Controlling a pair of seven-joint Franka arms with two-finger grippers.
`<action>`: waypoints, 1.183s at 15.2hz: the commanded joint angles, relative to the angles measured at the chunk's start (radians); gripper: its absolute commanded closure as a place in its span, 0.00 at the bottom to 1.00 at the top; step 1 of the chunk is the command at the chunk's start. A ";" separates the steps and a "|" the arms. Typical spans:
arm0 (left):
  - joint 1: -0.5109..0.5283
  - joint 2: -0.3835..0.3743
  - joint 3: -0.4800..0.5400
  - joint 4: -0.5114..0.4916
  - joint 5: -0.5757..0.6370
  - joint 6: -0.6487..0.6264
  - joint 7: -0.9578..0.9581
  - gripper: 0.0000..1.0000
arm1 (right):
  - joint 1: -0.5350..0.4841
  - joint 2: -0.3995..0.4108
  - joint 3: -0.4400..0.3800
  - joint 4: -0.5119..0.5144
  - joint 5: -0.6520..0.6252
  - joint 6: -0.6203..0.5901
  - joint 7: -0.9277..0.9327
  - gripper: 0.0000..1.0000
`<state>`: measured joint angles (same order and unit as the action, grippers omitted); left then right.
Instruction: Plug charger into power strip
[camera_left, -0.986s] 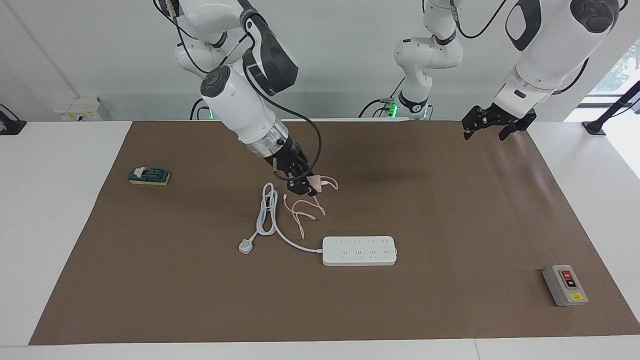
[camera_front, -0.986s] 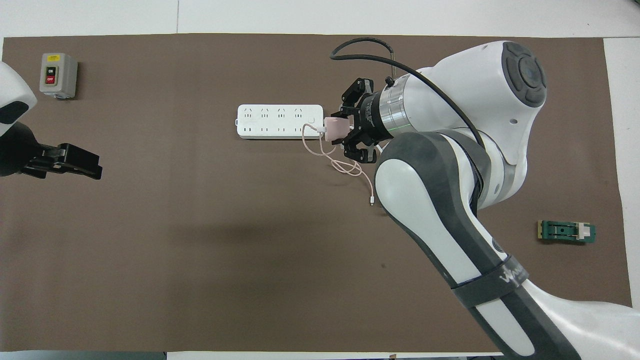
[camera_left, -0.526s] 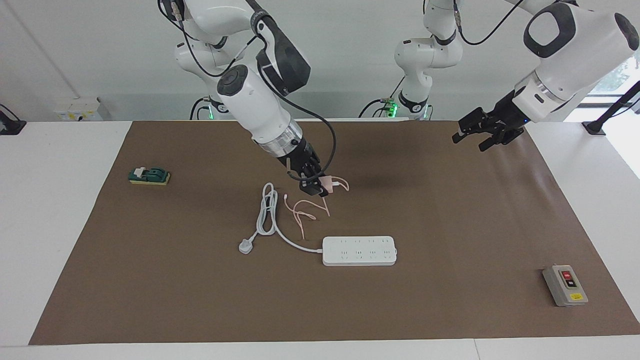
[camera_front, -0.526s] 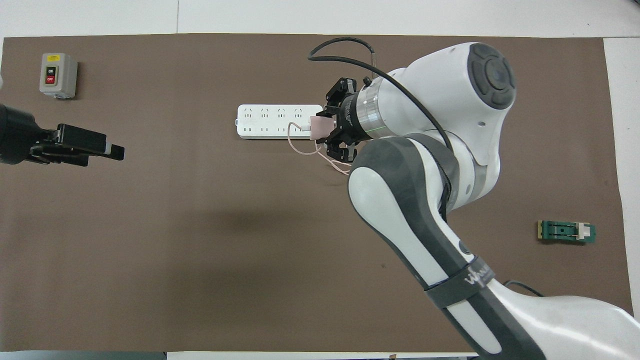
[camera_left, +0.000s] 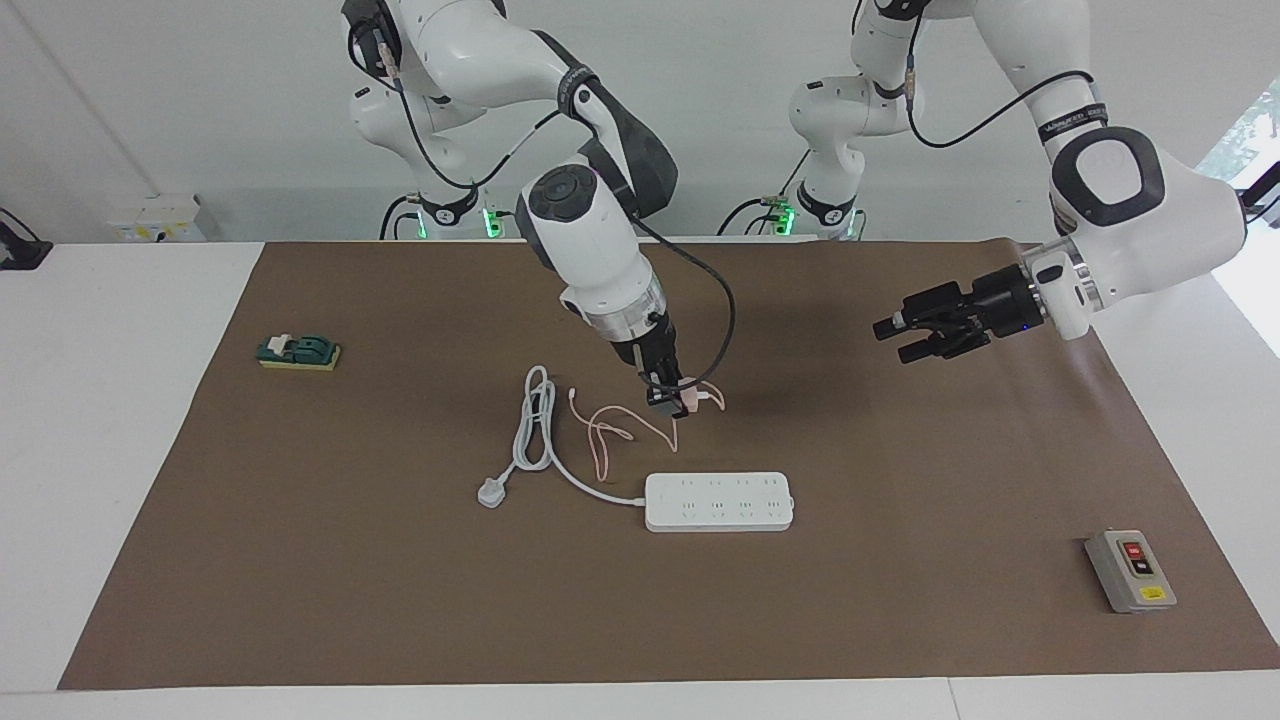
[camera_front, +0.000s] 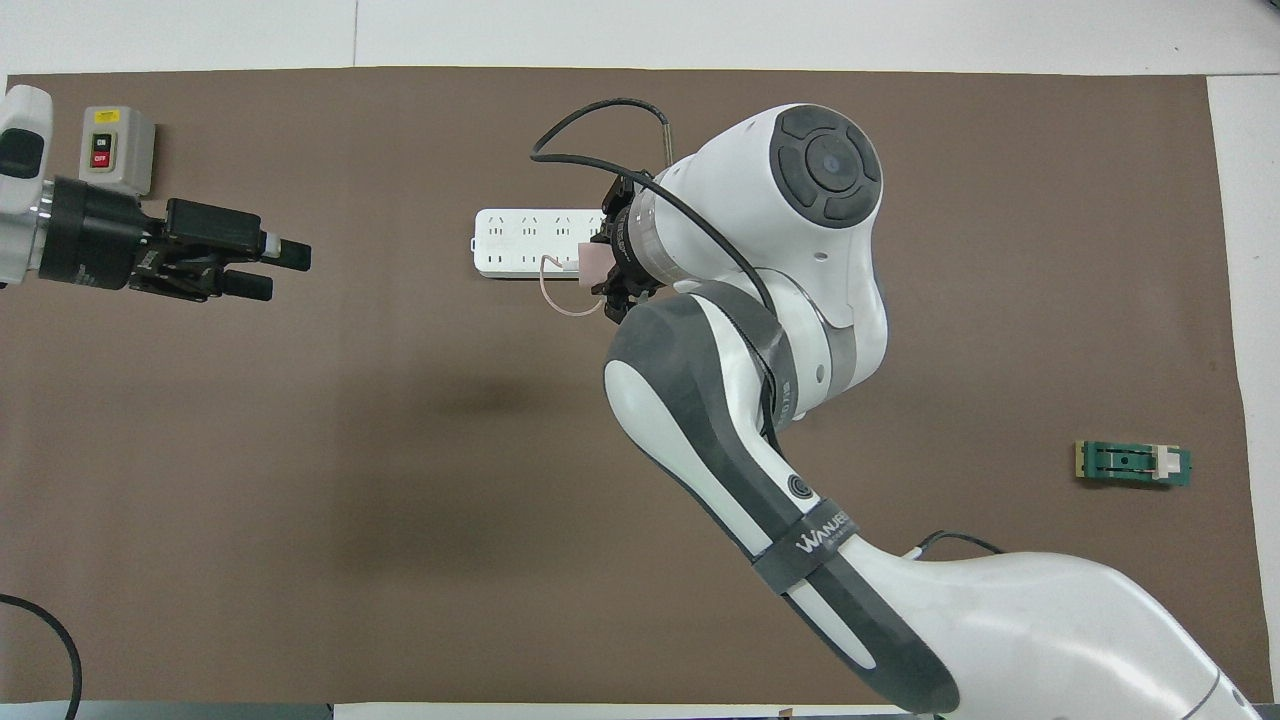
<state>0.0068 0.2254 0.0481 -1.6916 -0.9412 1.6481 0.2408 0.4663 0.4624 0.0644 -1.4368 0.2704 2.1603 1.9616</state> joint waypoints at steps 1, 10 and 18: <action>0.013 0.084 -0.007 0.001 -0.138 -0.004 0.125 0.00 | 0.008 0.012 -0.008 0.033 -0.052 -0.028 0.068 1.00; -0.031 0.260 -0.025 -0.030 -0.588 -0.011 0.207 0.00 | 0.058 0.015 -0.003 0.055 -0.097 -0.030 0.189 1.00; -0.036 0.345 -0.073 -0.028 -0.708 -0.108 0.294 0.00 | 0.092 0.013 -0.002 0.072 -0.103 -0.019 0.263 1.00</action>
<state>-0.0225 0.5652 -0.0273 -1.7221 -1.6251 1.5824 0.5117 0.5557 0.4627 0.0642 -1.3944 0.1988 2.1473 2.1799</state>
